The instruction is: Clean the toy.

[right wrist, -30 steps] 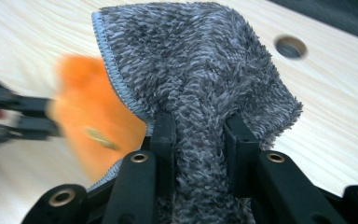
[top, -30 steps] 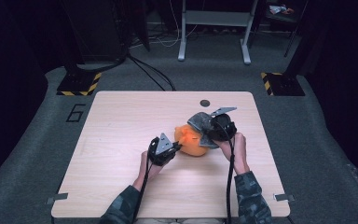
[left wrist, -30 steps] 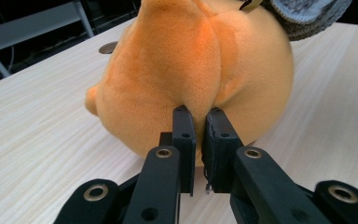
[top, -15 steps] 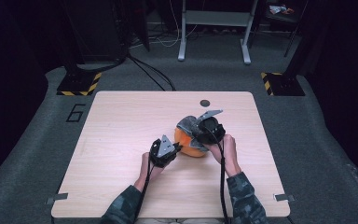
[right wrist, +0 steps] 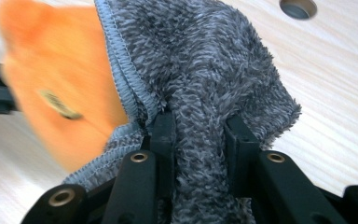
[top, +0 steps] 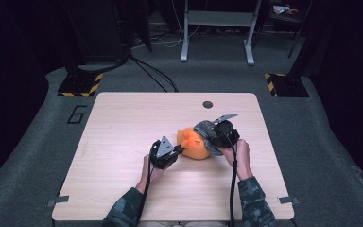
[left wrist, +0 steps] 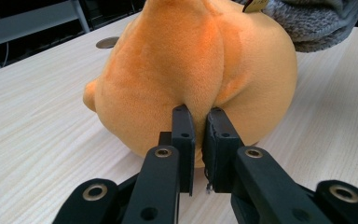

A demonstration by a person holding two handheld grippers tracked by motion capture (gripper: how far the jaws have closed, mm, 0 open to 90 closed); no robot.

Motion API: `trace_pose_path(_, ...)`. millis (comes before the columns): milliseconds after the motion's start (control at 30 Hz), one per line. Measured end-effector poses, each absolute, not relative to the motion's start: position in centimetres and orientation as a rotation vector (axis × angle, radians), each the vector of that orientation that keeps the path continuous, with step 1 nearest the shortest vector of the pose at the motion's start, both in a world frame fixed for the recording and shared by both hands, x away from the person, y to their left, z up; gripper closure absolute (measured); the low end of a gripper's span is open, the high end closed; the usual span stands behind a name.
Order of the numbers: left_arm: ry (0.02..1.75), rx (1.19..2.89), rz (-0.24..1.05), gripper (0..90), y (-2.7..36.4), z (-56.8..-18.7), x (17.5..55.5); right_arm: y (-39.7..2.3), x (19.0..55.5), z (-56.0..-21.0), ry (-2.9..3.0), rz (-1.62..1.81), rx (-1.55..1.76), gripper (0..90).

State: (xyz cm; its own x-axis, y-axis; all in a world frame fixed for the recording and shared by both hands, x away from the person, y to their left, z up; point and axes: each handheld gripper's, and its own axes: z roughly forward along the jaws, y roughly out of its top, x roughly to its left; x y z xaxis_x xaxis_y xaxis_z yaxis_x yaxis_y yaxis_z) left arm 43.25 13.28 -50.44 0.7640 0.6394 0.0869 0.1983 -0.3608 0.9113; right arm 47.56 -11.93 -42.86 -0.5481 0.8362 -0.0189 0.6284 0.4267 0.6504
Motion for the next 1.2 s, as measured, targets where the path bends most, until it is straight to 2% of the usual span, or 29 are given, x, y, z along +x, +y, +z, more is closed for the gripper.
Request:
trace_pose_path(533, 0.645, 1.914, 0.535, 83.2, 13.4, -50.6, 43.3, -14.5, 49.7, -47.4, 2.357, 0.688, 1.435, 69.5)
trace_pose_path(867, 0.633, 1.909, 0.541, 83.1, 13.4, -50.5, 43.2, -13.8, 47.6, -42.2, 2.282, 0.835, 1.308, 69.6)
trace_pose_path(1000, 0.631, 1.904, 0.540, 83.0, 13.3, -50.6, 43.2, -11.5, 46.2, -38.9, 2.302, 0.962, 1.174, 69.5)
trace_pose_path(1200, 0.626, 1.901, 0.541, 82.9, 13.3, -50.6, 43.2, -8.0, 45.9, -38.6, 2.378, 0.943, 1.055, 69.4)
